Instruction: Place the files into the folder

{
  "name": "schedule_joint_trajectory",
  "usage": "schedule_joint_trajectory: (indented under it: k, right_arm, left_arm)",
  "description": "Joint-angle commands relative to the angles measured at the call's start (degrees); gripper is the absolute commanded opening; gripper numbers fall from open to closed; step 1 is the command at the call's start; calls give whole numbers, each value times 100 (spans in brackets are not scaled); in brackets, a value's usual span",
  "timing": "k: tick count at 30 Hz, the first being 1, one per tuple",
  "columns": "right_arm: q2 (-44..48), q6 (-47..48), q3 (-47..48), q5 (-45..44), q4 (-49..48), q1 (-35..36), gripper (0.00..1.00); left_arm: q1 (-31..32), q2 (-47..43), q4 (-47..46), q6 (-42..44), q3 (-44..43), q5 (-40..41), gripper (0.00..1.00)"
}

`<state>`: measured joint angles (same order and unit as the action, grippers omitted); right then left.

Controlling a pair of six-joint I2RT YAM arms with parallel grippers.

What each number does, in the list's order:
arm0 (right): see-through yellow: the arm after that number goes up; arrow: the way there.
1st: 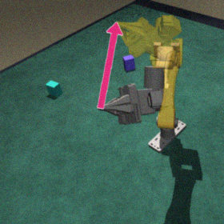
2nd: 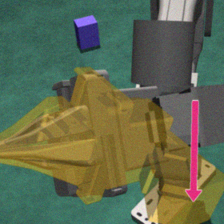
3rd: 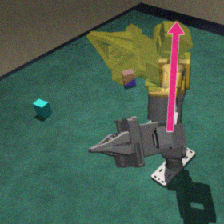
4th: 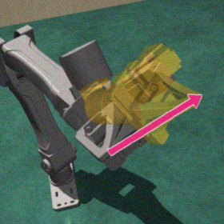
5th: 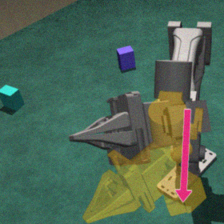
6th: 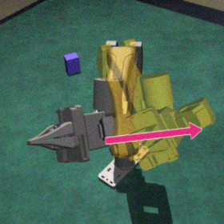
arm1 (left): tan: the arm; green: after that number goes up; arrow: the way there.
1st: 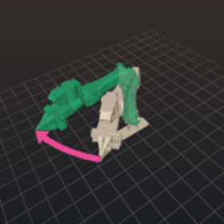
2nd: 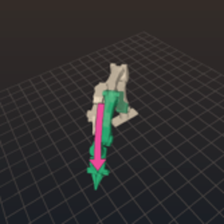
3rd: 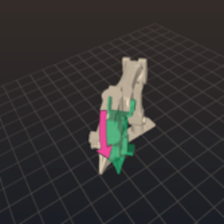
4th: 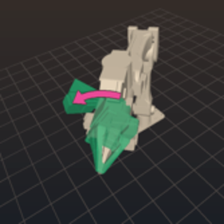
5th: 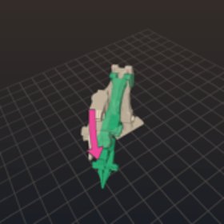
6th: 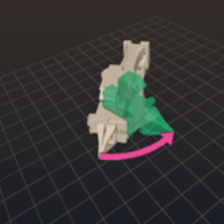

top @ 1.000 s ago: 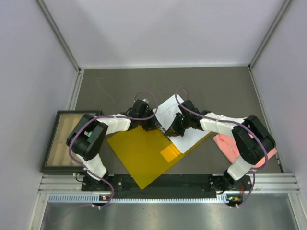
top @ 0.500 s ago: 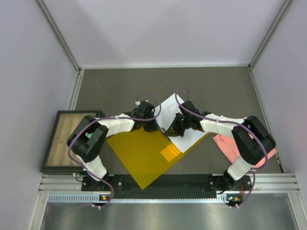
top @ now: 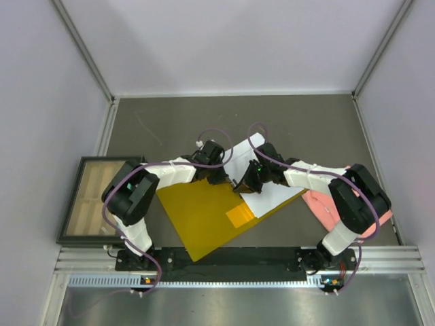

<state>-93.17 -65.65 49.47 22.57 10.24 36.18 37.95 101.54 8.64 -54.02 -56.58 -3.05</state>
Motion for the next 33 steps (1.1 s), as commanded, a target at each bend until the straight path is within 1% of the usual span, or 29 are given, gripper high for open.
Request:
schedule_joint_trajectory:
  k: [1,9,15,33]
  right_arm:
    - [-96,508,-61,-349,399,-24,0]
    - [-158,1062,-87,-788,777,-94,0]
    - [-193,1370,-96,-1105,1050,-173,0]
    - [-580,1599,-140,-1431,1068,-349,0]
  left_arm:
    - [45,427,480,400,-187,226,0]
    - [37,666,664,805,-248,182,0]
    - [37,701,735,919,-310,226,0]
    - [-25,859,735,1060,-205,252,0]
